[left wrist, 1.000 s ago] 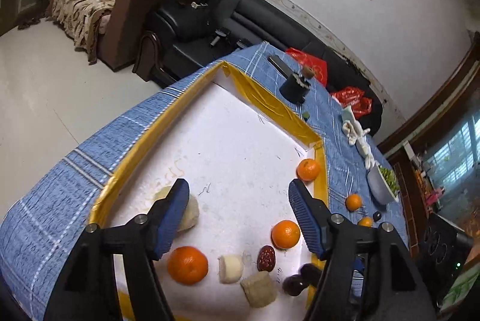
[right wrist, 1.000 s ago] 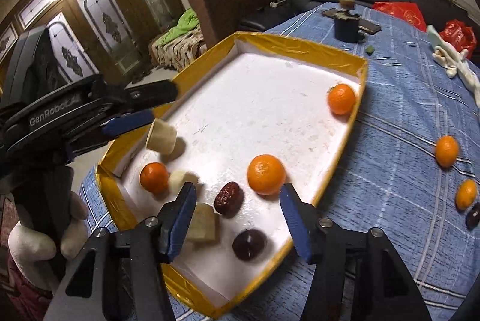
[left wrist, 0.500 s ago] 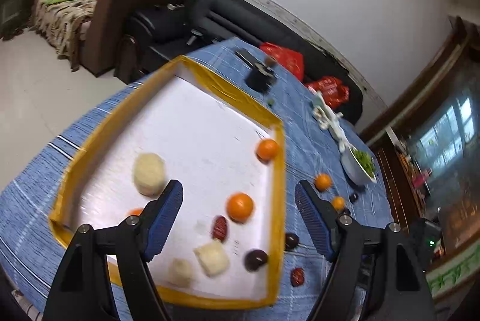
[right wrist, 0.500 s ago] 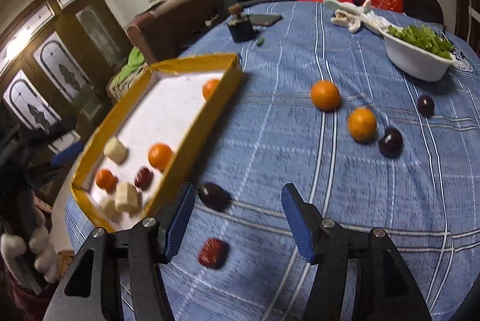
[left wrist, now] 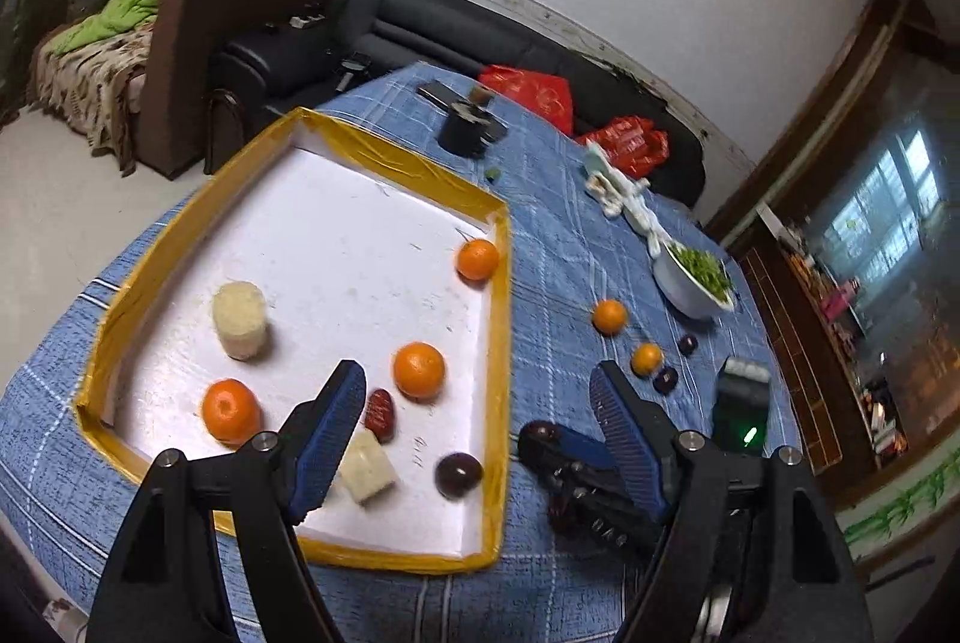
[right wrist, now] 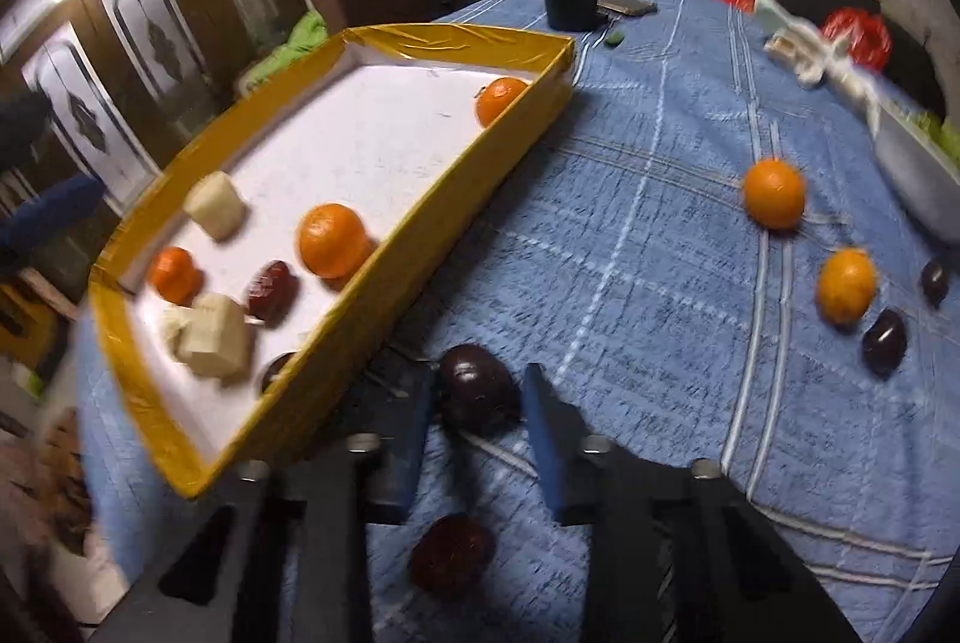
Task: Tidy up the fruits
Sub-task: 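Grasp a dark plum with the right gripper while the left gripper grasps a red date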
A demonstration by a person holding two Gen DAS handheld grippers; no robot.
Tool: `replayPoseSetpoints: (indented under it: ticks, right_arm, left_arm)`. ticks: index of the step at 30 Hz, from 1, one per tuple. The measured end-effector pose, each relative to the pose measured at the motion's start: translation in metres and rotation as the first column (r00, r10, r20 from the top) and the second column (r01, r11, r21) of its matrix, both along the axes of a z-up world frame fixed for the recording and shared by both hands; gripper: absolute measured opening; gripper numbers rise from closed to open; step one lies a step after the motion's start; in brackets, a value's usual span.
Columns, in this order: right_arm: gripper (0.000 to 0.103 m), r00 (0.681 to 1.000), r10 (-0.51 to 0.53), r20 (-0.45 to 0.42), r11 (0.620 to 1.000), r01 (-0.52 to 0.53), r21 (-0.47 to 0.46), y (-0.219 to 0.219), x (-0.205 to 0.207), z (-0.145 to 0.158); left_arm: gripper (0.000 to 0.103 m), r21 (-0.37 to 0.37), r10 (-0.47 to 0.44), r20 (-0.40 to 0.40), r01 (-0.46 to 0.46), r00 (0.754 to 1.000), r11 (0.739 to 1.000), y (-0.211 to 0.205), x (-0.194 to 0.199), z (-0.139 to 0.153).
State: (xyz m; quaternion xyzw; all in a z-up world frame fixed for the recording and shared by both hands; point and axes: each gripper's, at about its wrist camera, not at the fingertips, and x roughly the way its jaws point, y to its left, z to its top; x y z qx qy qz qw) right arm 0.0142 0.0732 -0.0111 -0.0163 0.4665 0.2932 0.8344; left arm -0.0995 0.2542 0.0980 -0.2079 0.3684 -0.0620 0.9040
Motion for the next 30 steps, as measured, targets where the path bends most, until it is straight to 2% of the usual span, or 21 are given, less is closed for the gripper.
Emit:
replayPoseSetpoints:
  ticks: [4, 7, 8, 10, 12, 16, 20, 24, 29, 30]
  right_arm:
    - [0.029, 0.998, -0.069, 0.009, 0.996, 0.068, 0.058, -0.029, -0.006, 0.010]
    - [0.029, 0.989, -0.140, 0.035, 0.989, 0.138, 0.062, -0.061, -0.013, 0.016]
    - [0.029, 0.986, -0.158, 0.043, 0.986, 0.156, 0.058, -0.069, -0.014, 0.017]
    - [0.029, 0.980, -0.193, 0.046, 0.980, 0.190, 0.062, -0.087, -0.016, 0.018]
    - [0.029, 0.974, -0.224, 0.034, 0.972, 0.221, 0.075, -0.103, -0.016, 0.015]
    - [0.029, 0.969, -0.246, 0.009, 0.965, 0.244, 0.095, -0.116, -0.014, 0.006]
    - [0.029, 0.971, -0.238, -0.007, 0.965, 0.237, 0.113, -0.117, -0.013, -0.002]
    - [0.030, 0.972, -0.234, -0.011, 0.964, 0.234, 0.128, -0.119, -0.013, -0.004]
    - [0.030, 0.969, -0.244, -0.023, 0.957, 0.245, 0.158, -0.126, -0.013, -0.004]
    - [0.030, 0.969, -0.244, -0.026, 0.956, 0.245, 0.161, -0.127, -0.012, -0.004]
  left_arm:
    - [0.076, 0.040, -0.123, -0.013, 0.123, 0.992, 0.992, -0.034, 0.002, -0.009]
    - [0.074, 0.082, -0.260, -0.035, 0.262, 0.965, 0.962, -0.074, 0.000, -0.021]
    - [0.070, 0.106, -0.292, -0.054, 0.297, 0.955, 0.949, -0.087, 0.000, -0.026]
    - [0.038, 0.123, -0.338, -0.102, 0.348, 0.936, 0.929, -0.107, 0.002, -0.039]
    - [0.029, 0.126, -0.364, -0.147, 0.383, 0.920, 0.915, -0.121, 0.006, -0.054]
    - [0.029, 0.218, -0.344, -0.181, 0.378, 0.921, 0.900, -0.137, 0.009, -0.070]
    - [0.029, 0.284, -0.326, -0.185, 0.368, 0.927, 0.885, -0.142, 0.010, -0.073]
    - [0.038, 0.298, -0.321, -0.197, 0.368, 0.927, 0.881, -0.134, 0.011, -0.075]
    - [0.037, 0.360, -0.346, -0.209, 0.401, 0.915, 0.843, -0.137, 0.007, -0.077]
    - [0.032, 0.359, -0.355, -0.202, 0.407, 0.913, 0.840, -0.137, 0.005, -0.076]
